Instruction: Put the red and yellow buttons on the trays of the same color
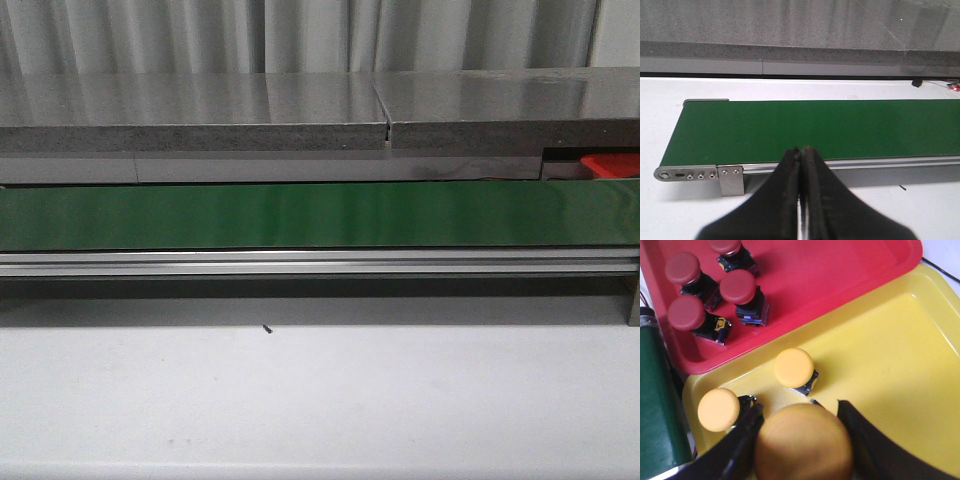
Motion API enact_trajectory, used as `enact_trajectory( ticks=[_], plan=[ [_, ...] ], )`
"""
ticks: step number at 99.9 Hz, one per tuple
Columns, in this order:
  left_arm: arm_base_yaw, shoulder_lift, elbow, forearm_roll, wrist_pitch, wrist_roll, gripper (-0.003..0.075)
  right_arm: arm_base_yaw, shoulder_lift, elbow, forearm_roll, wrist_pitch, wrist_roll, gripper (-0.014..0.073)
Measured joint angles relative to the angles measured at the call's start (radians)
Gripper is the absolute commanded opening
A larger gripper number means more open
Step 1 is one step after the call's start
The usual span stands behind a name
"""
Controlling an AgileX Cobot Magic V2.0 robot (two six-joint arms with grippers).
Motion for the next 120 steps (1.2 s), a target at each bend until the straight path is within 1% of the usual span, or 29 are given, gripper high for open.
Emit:
enact_trajectory(
  ticks=[46, 106, 113, 117, 119, 120],
  plan=[
    [0.0, 0.0, 0.0, 0.0, 0.0, 0.0, -0.0019, 0.0, 0.269, 0.004, 0.015, -0.087, -0.002, 0.0083],
    [0.0, 0.0, 0.0, 0.0, 0.0, 0.0, -0.0019, 0.0, 0.324, 0.004, 0.028, -0.091, -0.003, 0.0083],
    [0.0, 0.0, 0.0, 0.0, 0.0, 0.0, -0.0019, 0.0, 0.334, 0.006, 0.03, -0.088, -0.003, 0.0107],
    [0.0, 0.0, 0.0, 0.0, 0.0, 0.0, -0.0019, 0.0, 0.334, 0.006, 0.032, -0.088, -0.003, 0.0141],
    [0.0, 0.0, 0.0, 0.0, 0.0, 0.0, -0.0019, 0.0, 0.334, 0.006, 0.032, -0.088, -0.003, 0.0172],
    [0.0, 0.0, 0.0, 0.0, 0.0, 0.0, -0.0019, 0.0, 0.334, 0.006, 0.032, -0.088, -0.003, 0.0172]
  ],
)
